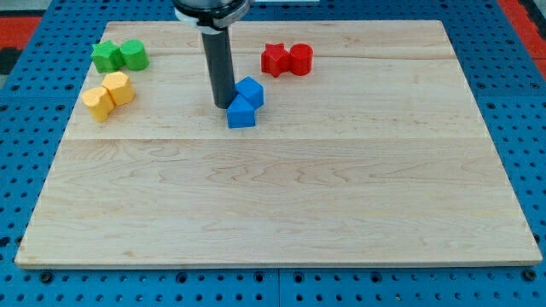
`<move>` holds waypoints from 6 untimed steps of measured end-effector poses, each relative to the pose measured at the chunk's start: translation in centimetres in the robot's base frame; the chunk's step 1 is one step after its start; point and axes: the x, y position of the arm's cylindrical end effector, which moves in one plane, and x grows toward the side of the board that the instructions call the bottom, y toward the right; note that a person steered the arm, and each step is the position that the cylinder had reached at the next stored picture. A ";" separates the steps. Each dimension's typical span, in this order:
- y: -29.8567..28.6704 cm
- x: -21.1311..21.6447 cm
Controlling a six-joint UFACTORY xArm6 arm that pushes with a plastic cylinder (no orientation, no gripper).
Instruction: Push blue cubes towards the center of the board
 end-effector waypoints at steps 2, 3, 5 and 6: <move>-1.2 -2.6; 0.1 -5.1; 3.2 0.5; 3.0 -1.2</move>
